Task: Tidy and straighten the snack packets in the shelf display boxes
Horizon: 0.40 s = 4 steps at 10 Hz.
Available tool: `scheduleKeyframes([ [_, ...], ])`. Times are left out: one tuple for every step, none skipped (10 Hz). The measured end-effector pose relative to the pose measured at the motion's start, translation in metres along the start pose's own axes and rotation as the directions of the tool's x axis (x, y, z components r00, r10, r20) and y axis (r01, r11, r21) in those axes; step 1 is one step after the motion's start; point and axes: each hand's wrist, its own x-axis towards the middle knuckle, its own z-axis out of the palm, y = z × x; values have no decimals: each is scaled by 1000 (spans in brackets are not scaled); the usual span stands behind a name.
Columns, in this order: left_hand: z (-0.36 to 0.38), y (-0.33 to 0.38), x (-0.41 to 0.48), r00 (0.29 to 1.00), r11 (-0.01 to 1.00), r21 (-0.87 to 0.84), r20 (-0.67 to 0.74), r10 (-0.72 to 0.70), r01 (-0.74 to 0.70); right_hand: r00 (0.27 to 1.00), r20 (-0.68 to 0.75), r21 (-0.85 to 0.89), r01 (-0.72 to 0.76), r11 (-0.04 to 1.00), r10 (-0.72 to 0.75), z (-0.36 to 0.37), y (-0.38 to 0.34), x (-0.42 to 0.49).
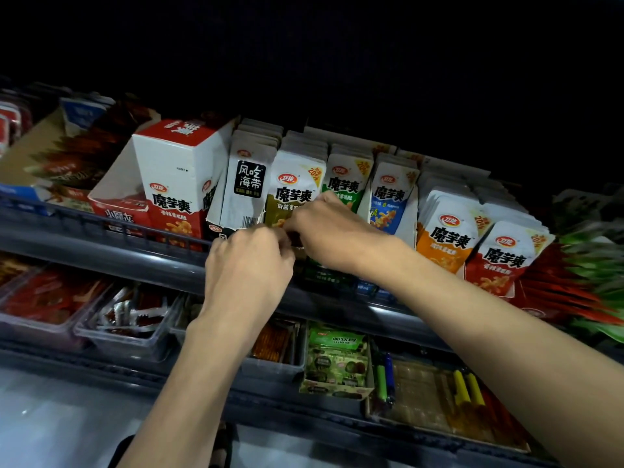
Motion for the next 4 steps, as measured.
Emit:
scheduleKeyframes([
  [1,0,0,1000,1000,-25,-10,0,0,997,-73,123,-4,992,13,0,3,-7],
  [2,3,-1,998,995,-94,-52,27,-32,988,-136,302,-28,953,72,-5,9,-23],
  [3,6,1,995,988,-141,-86,57,-68,974,-188,358,-52,932,126,-9,13,-39],
  [8,13,0,990,956,-258,-80,119,-136,943,-236,396,-126,909,234,-20,26,-70],
])
